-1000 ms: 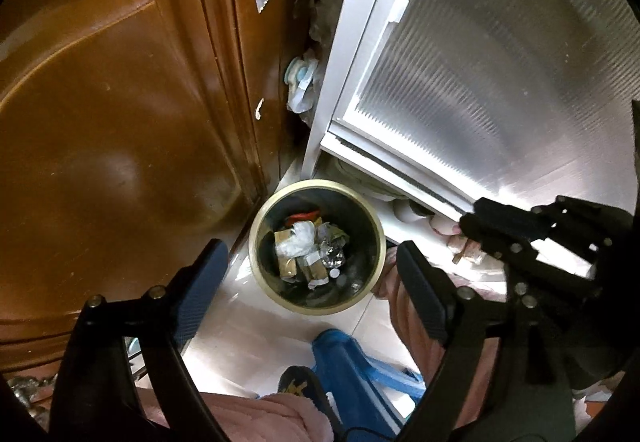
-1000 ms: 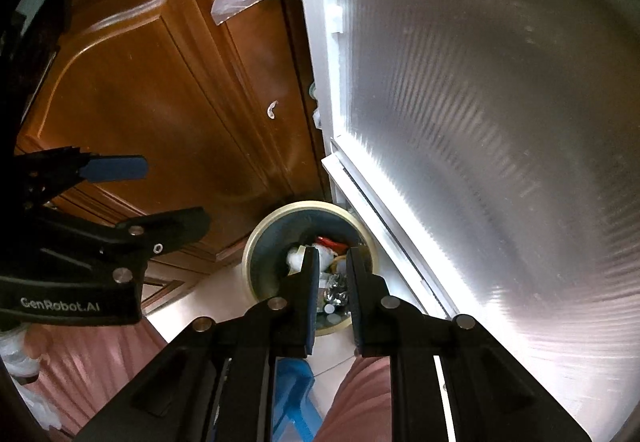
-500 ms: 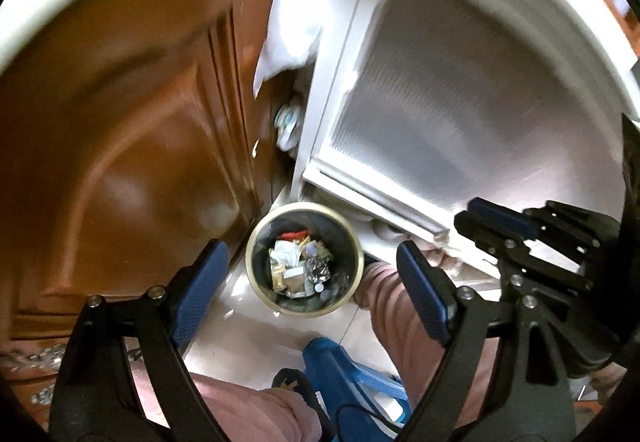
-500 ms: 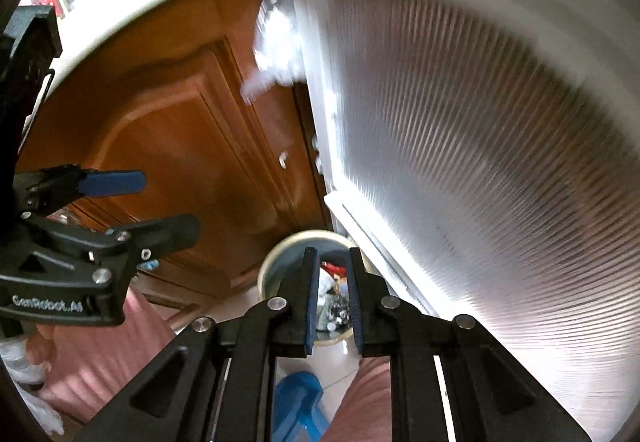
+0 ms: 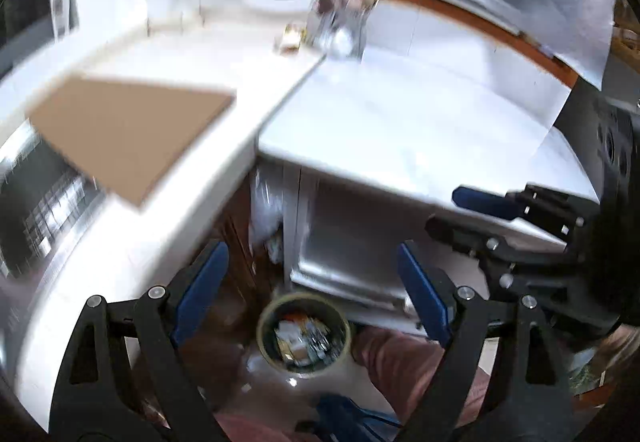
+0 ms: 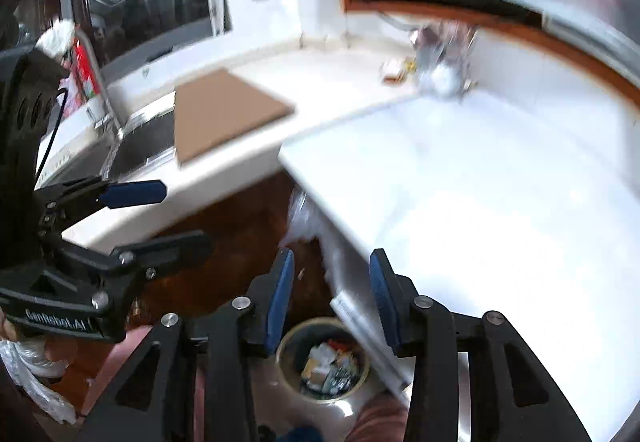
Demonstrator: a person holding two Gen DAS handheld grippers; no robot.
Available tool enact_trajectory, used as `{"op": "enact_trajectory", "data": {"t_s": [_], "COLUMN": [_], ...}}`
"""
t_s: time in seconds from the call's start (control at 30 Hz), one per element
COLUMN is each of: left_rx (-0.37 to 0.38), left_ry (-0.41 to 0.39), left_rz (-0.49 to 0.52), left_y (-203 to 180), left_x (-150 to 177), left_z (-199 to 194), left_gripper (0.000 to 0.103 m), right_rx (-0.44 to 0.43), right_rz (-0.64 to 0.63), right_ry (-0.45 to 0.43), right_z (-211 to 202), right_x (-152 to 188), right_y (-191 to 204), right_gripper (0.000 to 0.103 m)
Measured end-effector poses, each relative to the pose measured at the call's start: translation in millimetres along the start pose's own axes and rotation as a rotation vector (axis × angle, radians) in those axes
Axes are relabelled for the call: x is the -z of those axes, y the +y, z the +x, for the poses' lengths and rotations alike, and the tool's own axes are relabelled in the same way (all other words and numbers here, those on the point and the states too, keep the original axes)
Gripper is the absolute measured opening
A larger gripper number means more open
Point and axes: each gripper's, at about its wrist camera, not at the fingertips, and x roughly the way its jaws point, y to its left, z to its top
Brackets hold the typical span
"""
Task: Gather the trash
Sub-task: 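Raise both tools back up to the cabinet top, then grasp clear plastic bag with left tool while right tool grasps foil wrapper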
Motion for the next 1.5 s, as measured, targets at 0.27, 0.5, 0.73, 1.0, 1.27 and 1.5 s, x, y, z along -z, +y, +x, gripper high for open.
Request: {"op": "enact_trajectory", "data": {"t_s": [0.27, 0.5, 0.73, 1.0, 1.27, 1.5], "left_rx": [-0.006, -0.007, -0.048, -0.044, -0.011, 0.101], "left_ry": [-0.051, -0.049, -0.027, 0.031, 0.042, 0.067], "left_rz": [0.022, -0.027, -0.057, -0.055, -0.027, -0.008], "left_y": [-6.4, 1.0, 12.7, 15.5, 0.4, -25.2], "left_x": [-86.1, -159.8, -213.9, -229.2, -239.0, -233.3], "left_z": [11.1, 68.3, 131.6, 180.9, 206.5, 218.7], "left_gripper": [0.084, 0.084, 0.084, 0.084, 0.084, 0.084], "right_rx": [0.066, 0.164, 0.212, 0.194, 0.213, 0.221], "right_rz": [0.070, 0.124, 0.163, 0.209, 0.281, 0.441], "right_ry": [-0.092, -0.157, -0.121, -0.024, -0.086, -0.169], "right_z": [-19.7, 17.4, 109.9, 199.5, 182.9, 133.2], "right_x": [-104.3, -187.4, -260.8, -284.7, -251.8, -207.0], "right_y": [-66.2, -139.8, -198.5, -240.9, -254.9, -271.8], "right_gripper": [0.048, 0.057, 0.057, 0.040, 0.011, 0.009]}}
